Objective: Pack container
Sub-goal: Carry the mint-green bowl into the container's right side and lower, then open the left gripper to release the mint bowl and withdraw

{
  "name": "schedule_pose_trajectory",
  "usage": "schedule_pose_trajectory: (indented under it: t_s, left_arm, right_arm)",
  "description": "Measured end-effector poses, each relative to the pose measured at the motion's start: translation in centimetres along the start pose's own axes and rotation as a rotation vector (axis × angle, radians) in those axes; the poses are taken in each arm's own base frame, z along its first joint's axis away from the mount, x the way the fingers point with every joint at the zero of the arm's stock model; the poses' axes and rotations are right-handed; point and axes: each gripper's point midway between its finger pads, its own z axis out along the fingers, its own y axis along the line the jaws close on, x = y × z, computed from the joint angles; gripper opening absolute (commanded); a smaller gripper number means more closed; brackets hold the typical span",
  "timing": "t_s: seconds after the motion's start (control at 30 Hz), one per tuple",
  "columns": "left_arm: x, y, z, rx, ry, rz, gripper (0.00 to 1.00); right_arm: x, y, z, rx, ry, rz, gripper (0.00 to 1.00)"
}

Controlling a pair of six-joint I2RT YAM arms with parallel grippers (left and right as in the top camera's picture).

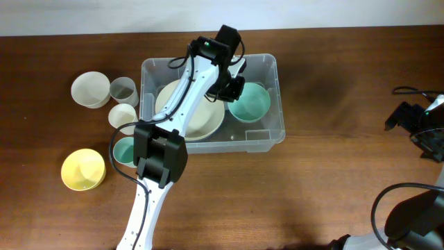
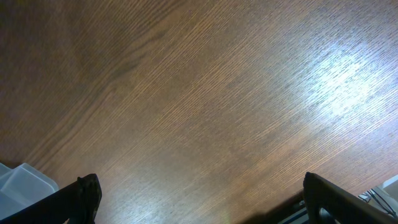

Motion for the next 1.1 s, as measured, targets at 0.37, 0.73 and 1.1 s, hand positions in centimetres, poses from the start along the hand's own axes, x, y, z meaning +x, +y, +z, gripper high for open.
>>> schedule_pose_trajectory:
  t_s: [0.37,0.73,1.1]
  left_arm:
    - [0.3,0.1,0.4,-0.002,0.013,-0.007,0.19]
    - [-0.6,0.3,0.4,-0.013,-0.024,-0.003,0.61]
    - [-5.1,1.8,-7.4,-0.026,-0.246,-0.003,0.74]
  right_arm:
    - [0.0,0.0,0.0,0.0,0.0,0.0,0.99]
    - [0.0,0.0,0.0,0.0,0.0,0.0,0.99]
    - [0.0,0.0,0.0,0.0,0.0,0.0,0.99]
